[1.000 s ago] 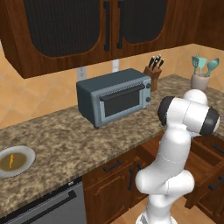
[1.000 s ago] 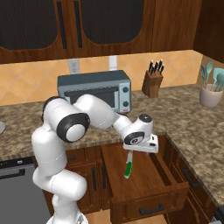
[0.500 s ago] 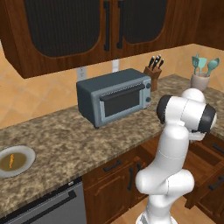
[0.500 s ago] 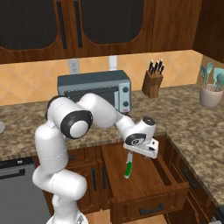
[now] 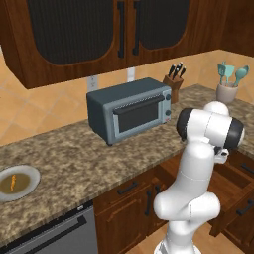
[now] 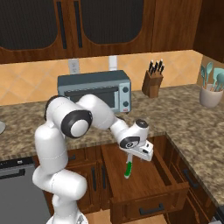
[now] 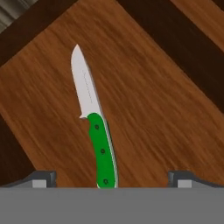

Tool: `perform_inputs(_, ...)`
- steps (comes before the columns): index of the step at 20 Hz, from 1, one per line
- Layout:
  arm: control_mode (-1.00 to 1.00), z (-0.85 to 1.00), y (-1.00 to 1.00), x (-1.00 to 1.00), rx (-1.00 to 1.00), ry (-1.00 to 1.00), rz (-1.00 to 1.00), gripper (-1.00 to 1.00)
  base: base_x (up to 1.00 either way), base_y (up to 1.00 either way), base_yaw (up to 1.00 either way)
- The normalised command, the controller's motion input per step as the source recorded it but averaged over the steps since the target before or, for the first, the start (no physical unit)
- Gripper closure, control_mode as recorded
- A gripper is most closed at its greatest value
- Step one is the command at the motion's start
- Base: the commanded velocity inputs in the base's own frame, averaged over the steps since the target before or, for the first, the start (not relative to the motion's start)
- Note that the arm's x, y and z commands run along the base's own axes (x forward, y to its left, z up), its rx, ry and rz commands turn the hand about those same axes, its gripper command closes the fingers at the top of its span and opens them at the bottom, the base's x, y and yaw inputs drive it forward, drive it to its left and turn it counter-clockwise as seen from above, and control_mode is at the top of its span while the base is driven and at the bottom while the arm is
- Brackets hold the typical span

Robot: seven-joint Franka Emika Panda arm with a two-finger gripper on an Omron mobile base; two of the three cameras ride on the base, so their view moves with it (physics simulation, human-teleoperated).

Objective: Pick up the knife from the drawer and place it on the cutting board. Then place the meat from the plate to the cutting board.

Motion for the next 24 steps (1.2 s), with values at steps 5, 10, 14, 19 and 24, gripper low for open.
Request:
perform_inputs(5,-1.0,-0.25,0.04,0.0,0.0,0.0,-0.04,-1.0,0.0,0.0,0.0)
perform_inputs(10,-1.0,-0.23,0.04,0.0,0.0,-0.01,-0.02,-1.0,0.0,0.0,0.0)
perform_inputs(14,-1.0,-0.24,0.03,0.0,0.0,0.0,0.0,-1.0,0.0,0.0,0.0)
perform_inputs(19,-1.0,-0.23,0.04,0.0,0.0,0.0,0.0,-1.0,0.0,0.0,0.0)
perform_inputs(24,-1.0,-0.17,0.0,0.0,0.0,0.0,0.0,-1.0,0.0,0.0,0.0)
